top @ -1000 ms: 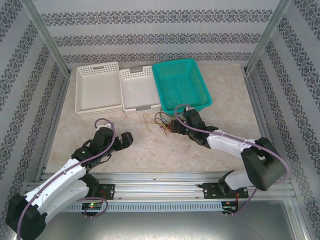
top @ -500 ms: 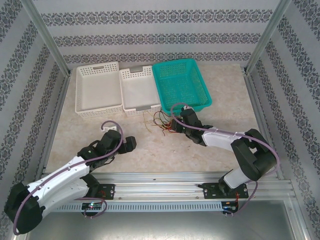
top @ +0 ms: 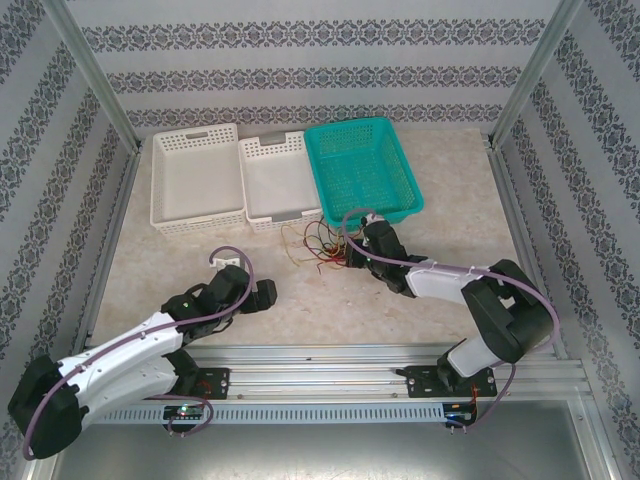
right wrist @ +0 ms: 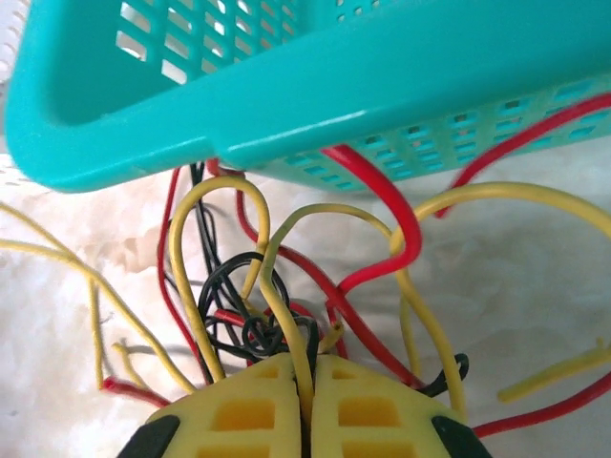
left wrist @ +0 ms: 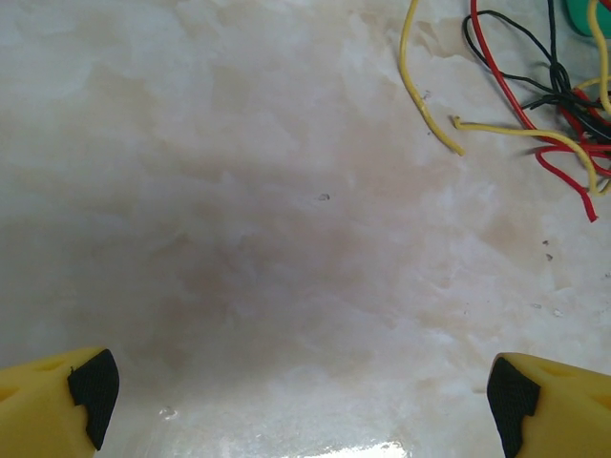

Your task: Untangle the cables

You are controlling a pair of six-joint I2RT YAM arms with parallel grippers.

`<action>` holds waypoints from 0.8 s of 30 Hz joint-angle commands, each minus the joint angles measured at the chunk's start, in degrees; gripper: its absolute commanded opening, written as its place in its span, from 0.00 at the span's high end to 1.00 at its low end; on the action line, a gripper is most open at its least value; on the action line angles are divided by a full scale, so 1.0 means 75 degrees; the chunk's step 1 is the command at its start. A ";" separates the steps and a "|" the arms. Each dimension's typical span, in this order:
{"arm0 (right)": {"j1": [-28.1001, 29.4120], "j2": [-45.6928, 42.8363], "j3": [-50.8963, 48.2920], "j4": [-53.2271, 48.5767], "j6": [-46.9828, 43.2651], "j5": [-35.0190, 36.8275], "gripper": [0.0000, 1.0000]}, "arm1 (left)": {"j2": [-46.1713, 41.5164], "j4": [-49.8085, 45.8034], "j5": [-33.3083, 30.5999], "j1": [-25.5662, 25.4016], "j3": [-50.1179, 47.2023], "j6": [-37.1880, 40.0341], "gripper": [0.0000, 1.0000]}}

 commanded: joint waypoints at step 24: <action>0.0854 -0.2452 -0.1338 0.1134 -0.0658 -0.1938 1.00 | -0.1745 0.1885 0.2027 -0.0200 -0.0658 -0.0580 0.00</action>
